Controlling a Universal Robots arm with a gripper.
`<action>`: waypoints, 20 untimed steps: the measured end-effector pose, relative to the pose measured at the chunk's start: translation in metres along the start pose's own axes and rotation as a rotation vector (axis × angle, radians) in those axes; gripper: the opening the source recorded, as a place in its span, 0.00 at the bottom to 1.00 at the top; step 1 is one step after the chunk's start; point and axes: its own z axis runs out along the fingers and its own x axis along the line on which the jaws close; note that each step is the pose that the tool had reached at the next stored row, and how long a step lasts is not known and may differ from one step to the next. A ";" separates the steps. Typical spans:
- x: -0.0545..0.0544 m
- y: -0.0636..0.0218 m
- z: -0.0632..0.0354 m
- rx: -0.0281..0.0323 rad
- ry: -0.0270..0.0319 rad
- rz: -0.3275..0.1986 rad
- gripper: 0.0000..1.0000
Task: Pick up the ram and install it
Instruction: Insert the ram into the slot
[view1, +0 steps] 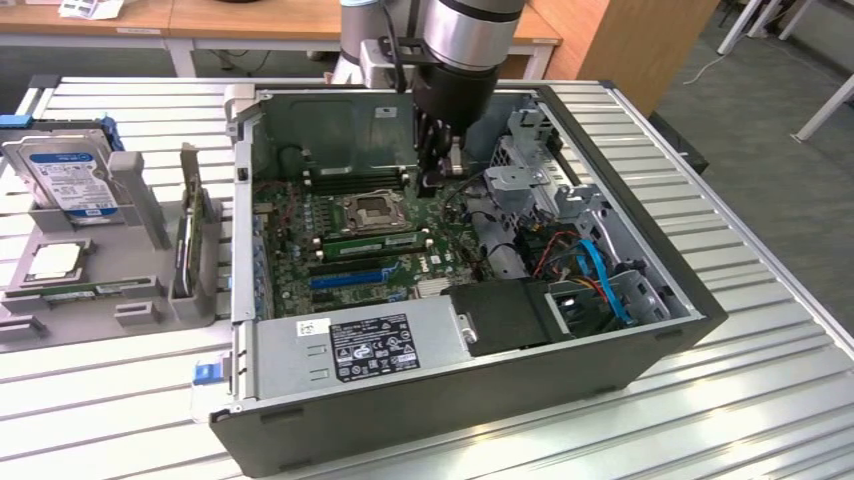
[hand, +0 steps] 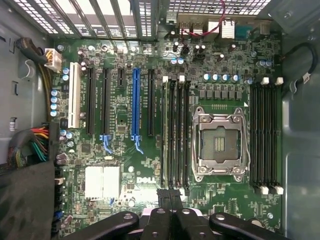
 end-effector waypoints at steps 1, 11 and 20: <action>0.000 0.0000 0.0005 0.0000 0.0000 0.000 0.10; 0.000 -0.0002 0.0051 0.0000 -0.0001 0.000 0.10; 0.000 -0.0003 0.0060 0.0000 0.0000 0.000 0.10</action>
